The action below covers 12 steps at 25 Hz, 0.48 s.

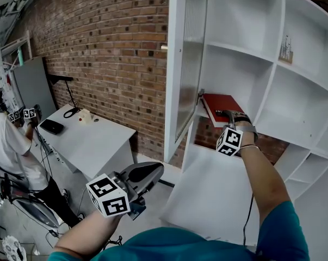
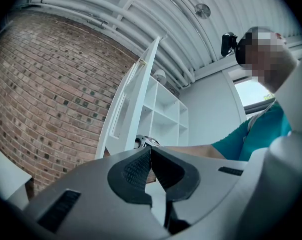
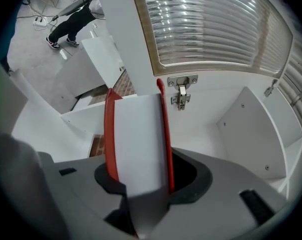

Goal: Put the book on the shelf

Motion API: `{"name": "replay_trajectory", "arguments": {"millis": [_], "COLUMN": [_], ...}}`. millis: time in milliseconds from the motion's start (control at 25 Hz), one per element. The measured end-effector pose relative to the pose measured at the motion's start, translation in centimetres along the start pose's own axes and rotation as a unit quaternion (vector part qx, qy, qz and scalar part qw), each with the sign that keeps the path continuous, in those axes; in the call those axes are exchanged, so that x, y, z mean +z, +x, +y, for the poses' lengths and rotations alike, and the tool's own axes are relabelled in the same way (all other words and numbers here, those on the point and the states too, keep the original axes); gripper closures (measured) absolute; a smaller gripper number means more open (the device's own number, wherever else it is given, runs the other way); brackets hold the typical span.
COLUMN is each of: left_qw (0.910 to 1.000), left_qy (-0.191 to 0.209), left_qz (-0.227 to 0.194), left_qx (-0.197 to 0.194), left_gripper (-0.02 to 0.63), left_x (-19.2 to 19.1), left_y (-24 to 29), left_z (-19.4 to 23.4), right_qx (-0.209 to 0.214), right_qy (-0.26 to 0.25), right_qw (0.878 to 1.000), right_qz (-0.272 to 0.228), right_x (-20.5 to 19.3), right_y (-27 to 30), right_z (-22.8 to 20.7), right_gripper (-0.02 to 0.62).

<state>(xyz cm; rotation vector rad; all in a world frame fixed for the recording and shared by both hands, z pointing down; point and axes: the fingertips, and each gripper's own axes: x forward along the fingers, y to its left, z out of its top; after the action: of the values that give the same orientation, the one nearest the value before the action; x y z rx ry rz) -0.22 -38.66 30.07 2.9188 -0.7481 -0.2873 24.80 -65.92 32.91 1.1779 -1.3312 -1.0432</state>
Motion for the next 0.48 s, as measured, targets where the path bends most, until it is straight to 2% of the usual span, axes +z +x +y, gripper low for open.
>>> {"name": "replay_trajectory", "arguments": {"millis": [240,480], "left_qw": [1.0,1.0], "left_qy": [0.0,-0.003], "left_qz": [0.0,0.002], "left_qx": [-0.003,-0.005], "left_gripper": [0.589,0.589], "left_x": [-0.15,-0.37], "left_y": [0.01,-0.07], "left_z": [0.05,0.21], "right_qx": [0.001,0.013], "right_qy": [-0.015,-0.014], "right_qw": [0.999,0.997], "right_qz": [0.047,0.073], "right_x": [0.51,0.56], "right_y": [0.27,0.56], "right_z": [0.04,0.08], "right_gripper": [0.416,0.408]}}
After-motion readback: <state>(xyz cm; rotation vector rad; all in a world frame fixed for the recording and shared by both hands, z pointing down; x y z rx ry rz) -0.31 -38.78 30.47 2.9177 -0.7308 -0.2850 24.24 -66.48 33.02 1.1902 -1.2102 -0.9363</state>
